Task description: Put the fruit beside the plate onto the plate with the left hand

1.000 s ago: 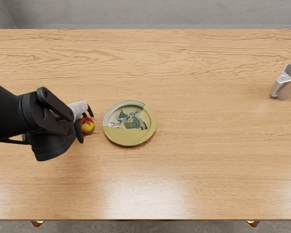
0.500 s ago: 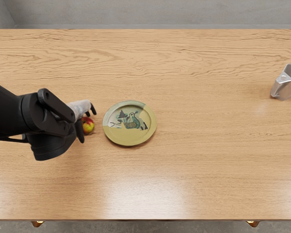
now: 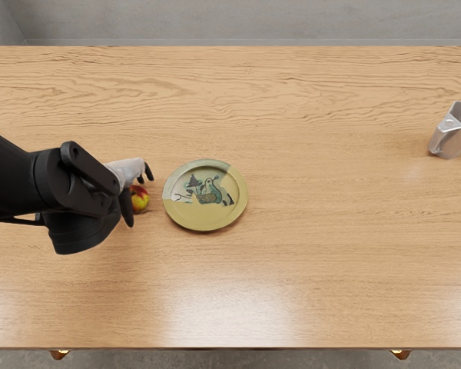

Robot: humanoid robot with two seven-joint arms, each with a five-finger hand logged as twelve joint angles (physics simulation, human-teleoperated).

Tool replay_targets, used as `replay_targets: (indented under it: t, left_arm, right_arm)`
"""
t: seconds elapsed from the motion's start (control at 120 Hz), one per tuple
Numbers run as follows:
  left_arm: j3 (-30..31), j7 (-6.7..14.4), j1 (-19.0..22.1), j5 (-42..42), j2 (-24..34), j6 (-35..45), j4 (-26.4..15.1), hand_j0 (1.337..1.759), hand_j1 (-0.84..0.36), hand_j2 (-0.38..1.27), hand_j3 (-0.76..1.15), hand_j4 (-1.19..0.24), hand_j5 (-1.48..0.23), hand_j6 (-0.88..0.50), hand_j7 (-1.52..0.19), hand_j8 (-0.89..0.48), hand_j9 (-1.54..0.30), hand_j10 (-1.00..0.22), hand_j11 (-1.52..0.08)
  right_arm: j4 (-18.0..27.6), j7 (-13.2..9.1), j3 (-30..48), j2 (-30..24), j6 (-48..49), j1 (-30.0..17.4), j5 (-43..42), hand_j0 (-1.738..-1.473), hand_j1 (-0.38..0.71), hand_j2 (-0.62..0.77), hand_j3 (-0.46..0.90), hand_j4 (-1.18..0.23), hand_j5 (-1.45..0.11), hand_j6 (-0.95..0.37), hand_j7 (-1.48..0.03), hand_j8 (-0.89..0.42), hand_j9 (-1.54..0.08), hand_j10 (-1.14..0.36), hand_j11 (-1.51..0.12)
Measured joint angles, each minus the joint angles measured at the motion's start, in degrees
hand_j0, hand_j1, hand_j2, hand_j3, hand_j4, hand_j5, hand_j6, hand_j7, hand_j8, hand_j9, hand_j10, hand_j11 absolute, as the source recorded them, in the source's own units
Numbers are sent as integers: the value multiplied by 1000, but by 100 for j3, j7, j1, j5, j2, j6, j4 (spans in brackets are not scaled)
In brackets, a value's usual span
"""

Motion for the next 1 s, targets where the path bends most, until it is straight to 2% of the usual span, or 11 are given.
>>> replay_targets:
  t: [0.108, 0.225, 0.325, 0.533, 0.6, 0.658, 0.708, 0.833, 0.942, 0.975, 1.0]
  left_arm:
    - [1, -5, 0, -118, 0, 0, 12, 1658, -75, 71, 0, -353, -459, -353, -459, -353, -459, -353, -459]
    - [0, -31, -34, -431, 0, -33, 29, 1658, -246, 100, 0, -496, -645, -490, -645, -496, -645, -496, -645]
    - [4, -45, -52, -524, 0, -84, 33, 1656, -305, 218, 0, -591, -780, -441, -787, -465, -793, -596, -793]
    - [5, -50, -62, -576, 0, -265, 39, 1652, -266, 314, 0, -640, -945, -426, -972, -458, -994, -736, -993]
    - [3, -56, -62, -576, 0, -343, 39, 1652, -260, 491, 0, -737, -976, -495, -1010, -529, -1039, -772, -1039]
    - [1, -57, -93, -581, 0, -391, 37, 1652, -278, 569, 0, -738, -1005, -457, -1038, -508, -1071, -793, -1070]
    - [4, -60, -163, -610, 0, -461, 31, 1652, -255, 451, 0, -712, -1046, -436, -1063, -493, -1089, -808, -1089]
    - [60, -36, -675, -665, 0, -740, 13, 1653, -292, 569, 0, -689, -1146, -378, -1120, -454, -1121, -832, -1121]
    - [124, -20, -999, -709, 0, -869, 12, 1653, -301, 547, 0, -704, -1181, -376, -1146, -441, -1138, -843, -1140]
    - [129, -17, -1051, -736, 0, -885, 15, 1653, -256, 421, 0, -725, -1181, -387, -1147, -445, -1140, -846, -1142]
    - [122, -15, -1088, -757, 0, -895, 17, 1654, -265, 472, 0, -740, -1181, -402, -1150, -454, -1142, -848, -1144]
  right_arm:
    - [0, 0, 0, 0, 0, 0, 0, -1658, -331, -3, 0, -15, -19, -15, -20, -15, -20, -15, -20]
    - [0, 0, 0, 0, 0, 0, 0, -1658, -331, -3, 0, -15, -19, -15, -20, -15, -20, -15, -20]
    - [0, 0, 0, 0, 0, 0, 0, -1658, -331, -3, 0, -15, -20, -15, -20, -15, -20, -15, -20]
    - [0, 0, 0, 0, 0, 0, 0, -1658, -331, -3, 0, -15, -19, -15, -20, -15, -20, -15, -20]
    - [0, 0, 0, 0, 0, 0, 0, -1658, -331, -3, 0, -15, -20, -15, -20, -15, -20, -15, -20]
    - [1, 0, 0, 0, 0, 0, 0, -1658, -331, -3, 0, -15, -20, -15, -20, -15, -20, -15, -20]
    - [0, 0, 0, 0, 0, 0, 0, -1658, -331, -3, 0, -15, -20, -15, -20, -15, -20, -15, -20]
    - [0, 0, 0, 0, 0, 0, 0, -1658, -331, -3, 0, -15, -19, -15, -20, -15, -20, -15, -20]
    - [0, 0, 0, 0, 0, 0, 0, -1658, -331, -3, 0, -15, -20, -15, -20, -15, -20, -15, -20]
    - [0, 0, 0, 0, 0, 0, 0, -1658, -331, -3, 0, -15, -20, -15, -20, -15, -20, -15, -20]
    - [0, 0, 0, 0, 0, 0, 0, -1658, -331, -3, 0, -15, -20, -15, -20, -15, -20, -15, -20]
